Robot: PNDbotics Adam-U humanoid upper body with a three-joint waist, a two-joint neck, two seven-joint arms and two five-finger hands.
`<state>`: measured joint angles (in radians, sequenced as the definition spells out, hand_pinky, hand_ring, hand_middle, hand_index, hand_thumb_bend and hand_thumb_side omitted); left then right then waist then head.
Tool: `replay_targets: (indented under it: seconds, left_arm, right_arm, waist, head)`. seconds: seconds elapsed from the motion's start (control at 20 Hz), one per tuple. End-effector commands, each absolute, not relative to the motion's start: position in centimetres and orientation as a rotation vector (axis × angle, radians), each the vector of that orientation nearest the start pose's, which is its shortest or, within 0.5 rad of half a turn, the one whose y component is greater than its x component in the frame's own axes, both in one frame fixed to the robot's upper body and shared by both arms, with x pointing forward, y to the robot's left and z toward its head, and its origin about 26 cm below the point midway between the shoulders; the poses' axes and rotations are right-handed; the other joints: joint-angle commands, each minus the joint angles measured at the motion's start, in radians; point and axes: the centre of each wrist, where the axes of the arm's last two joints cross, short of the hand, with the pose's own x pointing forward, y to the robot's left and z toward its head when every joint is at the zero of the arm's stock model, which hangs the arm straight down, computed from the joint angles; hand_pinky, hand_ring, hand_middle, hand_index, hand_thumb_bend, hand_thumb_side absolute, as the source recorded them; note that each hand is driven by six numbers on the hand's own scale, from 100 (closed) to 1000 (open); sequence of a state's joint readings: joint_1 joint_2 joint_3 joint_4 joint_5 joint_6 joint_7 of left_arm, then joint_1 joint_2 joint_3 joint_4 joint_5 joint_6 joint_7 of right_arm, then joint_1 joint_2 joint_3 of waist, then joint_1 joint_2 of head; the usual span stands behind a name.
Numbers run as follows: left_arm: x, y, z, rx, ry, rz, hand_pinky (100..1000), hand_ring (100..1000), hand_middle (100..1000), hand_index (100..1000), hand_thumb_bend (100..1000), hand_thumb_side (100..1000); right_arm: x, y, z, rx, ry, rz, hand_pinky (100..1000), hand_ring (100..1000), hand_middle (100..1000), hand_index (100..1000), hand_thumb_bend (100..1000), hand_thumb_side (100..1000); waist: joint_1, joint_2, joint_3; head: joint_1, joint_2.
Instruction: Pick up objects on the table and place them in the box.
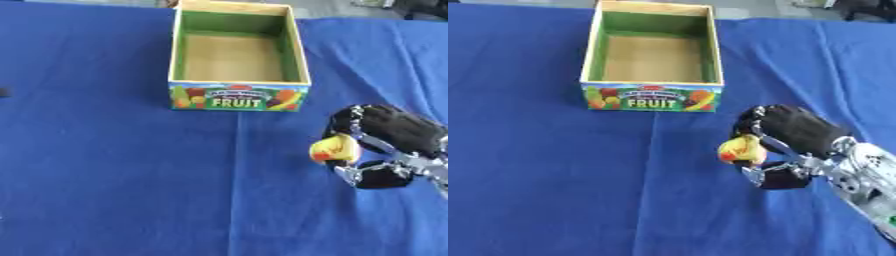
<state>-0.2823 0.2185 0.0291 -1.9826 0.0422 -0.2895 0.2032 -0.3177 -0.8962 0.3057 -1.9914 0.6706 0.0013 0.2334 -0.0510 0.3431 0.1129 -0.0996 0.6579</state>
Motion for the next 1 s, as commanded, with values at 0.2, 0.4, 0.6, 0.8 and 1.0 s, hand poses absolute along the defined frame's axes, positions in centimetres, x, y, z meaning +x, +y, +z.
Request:
replay_targets:
  seconds: [0.2,0.4,0.6,0.8,1.0]
  left_arm:
    - [29.9,25.2,19.2,0.098,-2.584,-0.007,449,574,565,790,100,963]
    - [29.9,25.2,19.2,0.094,-2.585,-0.008,449,574,565,790,100,962]
    - [29.9,25.2,19.2,0.088,-2.585,-0.014,448,574,566,789,100,959]
    - [29.9,25.1,19.2,0.08,-2.582,-0.022,448,575,566,789,100,961]
    - [29.9,25.0,19.2,0.072,-2.581,-0.031,449,575,567,789,100,960]
  right_arm:
    - [29.4,-28.8,26.0,-1.147,-1.833,1.588,521,488,479,507,100,198]
    - [29.5,-28.7,28.9,-1.214,-1.905,1.521,517,479,470,481,100,198]
    - [29.5,-27.7,31.6,-1.24,-1.978,1.47,504,469,464,485,100,198]
    - [29.4,-26.1,33.9,-1.229,-2.029,1.451,505,461,457,479,100,199]
    - [30.0,-24.4,35.9,-1.205,-2.068,1.398,498,455,454,474,100,199]
  waist:
    - [0.001,-0.026,0.006]
    - [0.002,-0.026,0.015]
    - [0.003,-0.027,0.025]
    - [0.003,-0.027,0.03]
    - [0.002,-0.029,0.036]
  head:
    - [-0.007,0.0]
    - [-0.018,0.0]
    - [-0.029,-0.005]
    - [-0.038,-0.007]
    - [-0.056,-0.003]
